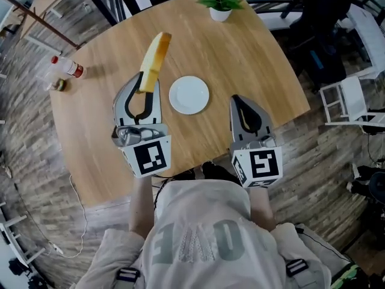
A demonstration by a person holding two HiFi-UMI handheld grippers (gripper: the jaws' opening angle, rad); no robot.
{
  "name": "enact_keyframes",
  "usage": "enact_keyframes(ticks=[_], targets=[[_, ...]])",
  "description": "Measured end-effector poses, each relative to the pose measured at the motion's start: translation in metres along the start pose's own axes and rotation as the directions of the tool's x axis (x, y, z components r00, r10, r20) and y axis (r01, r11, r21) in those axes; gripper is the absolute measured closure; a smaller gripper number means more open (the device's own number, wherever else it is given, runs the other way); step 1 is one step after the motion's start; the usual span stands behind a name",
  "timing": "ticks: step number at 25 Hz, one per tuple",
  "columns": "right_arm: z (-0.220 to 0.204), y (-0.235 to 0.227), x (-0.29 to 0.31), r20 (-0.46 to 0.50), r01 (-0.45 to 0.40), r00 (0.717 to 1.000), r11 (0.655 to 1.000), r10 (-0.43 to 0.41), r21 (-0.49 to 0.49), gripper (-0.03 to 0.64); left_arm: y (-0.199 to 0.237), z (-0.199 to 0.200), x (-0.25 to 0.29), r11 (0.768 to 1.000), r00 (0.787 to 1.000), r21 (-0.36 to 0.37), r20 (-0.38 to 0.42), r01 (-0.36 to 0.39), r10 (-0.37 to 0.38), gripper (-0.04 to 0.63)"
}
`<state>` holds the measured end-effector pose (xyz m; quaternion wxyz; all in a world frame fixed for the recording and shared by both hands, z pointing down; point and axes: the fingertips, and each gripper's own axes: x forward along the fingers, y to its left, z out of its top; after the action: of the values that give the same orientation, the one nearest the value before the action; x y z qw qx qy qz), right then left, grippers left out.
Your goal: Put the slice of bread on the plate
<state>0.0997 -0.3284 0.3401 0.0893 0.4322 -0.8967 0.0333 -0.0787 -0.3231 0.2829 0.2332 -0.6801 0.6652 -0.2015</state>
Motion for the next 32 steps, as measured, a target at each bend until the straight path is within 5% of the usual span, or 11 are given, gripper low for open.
enact_keyframes(ticks=[4, 8, 17, 23, 32], targets=[[-0.013, -0.002, 0.0, -0.039, 0.028, 0.999, 1.0, -0.027, 0.007, 0.598, -0.029, -0.034, 0.014, 0.975, 0.992, 0.198, -0.092, 0.099, -0.082, 0.503], [-0.029, -0.009, -0.006, -0.085, 0.055, 0.995, 0.998, -0.055, -0.008, 0.598, -0.066, -0.058, 0.027, 0.935, 0.975, 0.295, -0.156, 0.198, -0.158, 0.503], [-0.045, -0.025, -0.015, -0.142, 0.104, 0.984, 0.995, -0.103, -0.001, 0.598, -0.137, -0.1, 0.042, 0.863, 0.924, 0.349, -0.25, 0.365, -0.289, 0.503], [-0.056, -0.021, -0.016, -0.169, 0.106, 0.98, 0.994, -0.104, 0.006, 0.598, -0.172, -0.134, 0.044, 0.788, 0.879, 0.409, -0.335, 0.461, -0.34, 0.503], [-0.058, -0.012, -0.01, -0.184, 0.099, 0.978, 0.995, -0.095, 0.018, 0.598, -0.189, -0.155, 0.054, 0.741, 0.866, 0.462, -0.367, 0.487, -0.34, 0.503]])
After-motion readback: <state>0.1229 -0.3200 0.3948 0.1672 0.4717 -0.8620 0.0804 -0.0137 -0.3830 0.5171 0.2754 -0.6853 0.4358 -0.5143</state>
